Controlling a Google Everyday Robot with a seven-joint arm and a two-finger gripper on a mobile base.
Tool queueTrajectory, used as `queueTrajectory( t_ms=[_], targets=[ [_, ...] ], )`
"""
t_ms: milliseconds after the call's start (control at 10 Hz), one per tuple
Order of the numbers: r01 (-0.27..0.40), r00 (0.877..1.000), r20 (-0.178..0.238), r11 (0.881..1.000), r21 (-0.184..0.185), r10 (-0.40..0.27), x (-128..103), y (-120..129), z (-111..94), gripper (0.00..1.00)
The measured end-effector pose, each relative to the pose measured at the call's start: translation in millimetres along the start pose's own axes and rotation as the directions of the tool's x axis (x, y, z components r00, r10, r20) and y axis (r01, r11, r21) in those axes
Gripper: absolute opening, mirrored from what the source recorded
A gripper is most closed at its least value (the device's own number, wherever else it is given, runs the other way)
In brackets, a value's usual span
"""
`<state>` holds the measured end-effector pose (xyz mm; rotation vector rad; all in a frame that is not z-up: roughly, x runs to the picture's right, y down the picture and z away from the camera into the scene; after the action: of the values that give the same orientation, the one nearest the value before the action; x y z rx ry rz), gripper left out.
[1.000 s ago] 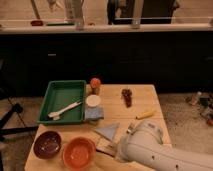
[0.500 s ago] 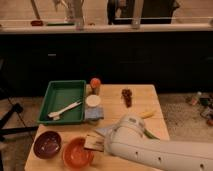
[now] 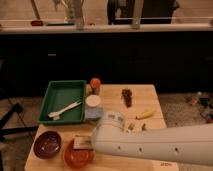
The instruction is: Place eraser in red bowl
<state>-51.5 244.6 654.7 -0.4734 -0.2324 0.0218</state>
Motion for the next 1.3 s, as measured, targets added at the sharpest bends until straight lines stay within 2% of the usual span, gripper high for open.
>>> queueTrajectory(
  t_ms=[200,700,1100,1200,1300],
  targets=[
    [0.052,0.999,-0.005,0.998,-0.02,-0.052,-16.4,2.7,12.0,0.0],
    [0.139,0.989,-0.039,0.987,-0.076,-0.143,-35.1,17.0,41.9,0.0],
    [0.142,0.987,-0.058,0.984,-0.111,-0.149,-31.1,20.9,60.6,0.0],
    [0.142,0.987,-0.056,0.984,-0.108,-0.149,-32.2,19.9,60.1,0.01],
    [0.14,0.987,-0.058,0.984,-0.109,-0.147,-31.1,20.1,60.0,0.06]
  ],
)
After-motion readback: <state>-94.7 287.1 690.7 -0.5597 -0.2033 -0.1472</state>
